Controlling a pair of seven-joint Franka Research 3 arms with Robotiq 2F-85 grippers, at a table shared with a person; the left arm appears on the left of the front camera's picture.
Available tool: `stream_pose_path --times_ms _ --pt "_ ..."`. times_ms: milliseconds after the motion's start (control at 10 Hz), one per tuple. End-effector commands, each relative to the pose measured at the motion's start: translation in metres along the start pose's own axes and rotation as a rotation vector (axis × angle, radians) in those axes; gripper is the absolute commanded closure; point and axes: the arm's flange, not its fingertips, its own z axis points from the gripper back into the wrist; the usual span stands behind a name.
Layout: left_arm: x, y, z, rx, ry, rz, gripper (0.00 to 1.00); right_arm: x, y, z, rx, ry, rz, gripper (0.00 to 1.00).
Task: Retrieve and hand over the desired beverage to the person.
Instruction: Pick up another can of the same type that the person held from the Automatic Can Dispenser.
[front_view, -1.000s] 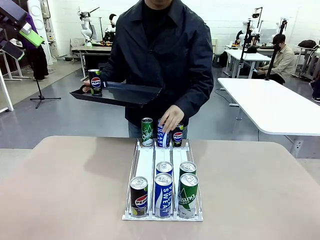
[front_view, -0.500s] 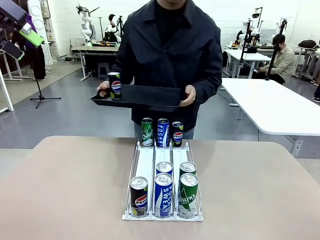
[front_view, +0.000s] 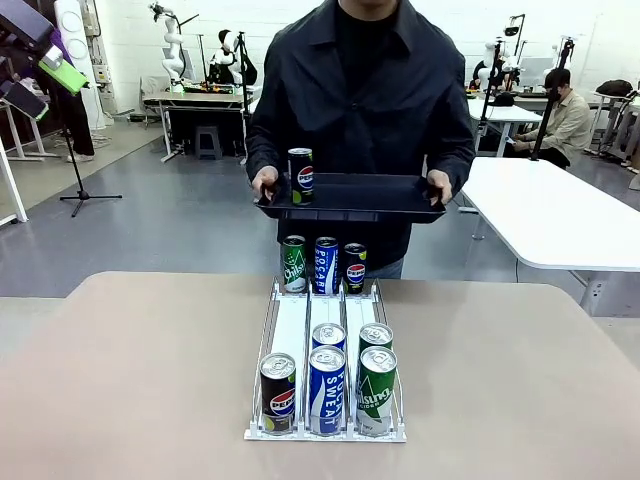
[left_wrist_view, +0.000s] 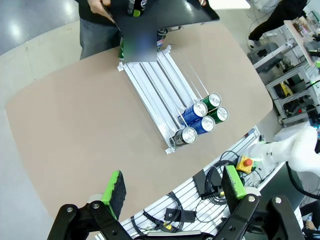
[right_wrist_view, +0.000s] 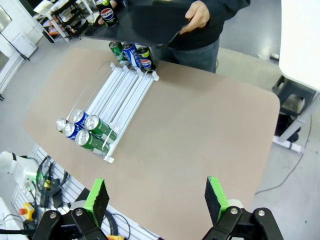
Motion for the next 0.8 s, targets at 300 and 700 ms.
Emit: stream_pose_path --times_ms 300,700 --pt "0.028 -0.192 -0.109 0.316 0.365 -0.044 0.0 0.0 0.0 -0.001 0.032 -0.01 0.008 0.0" --pt "0.006 -0.232 -0.238 0.435 0.359 0.19 0.0 0.0 0.0 -0.001 0.032 -0.01 0.008 0.0"
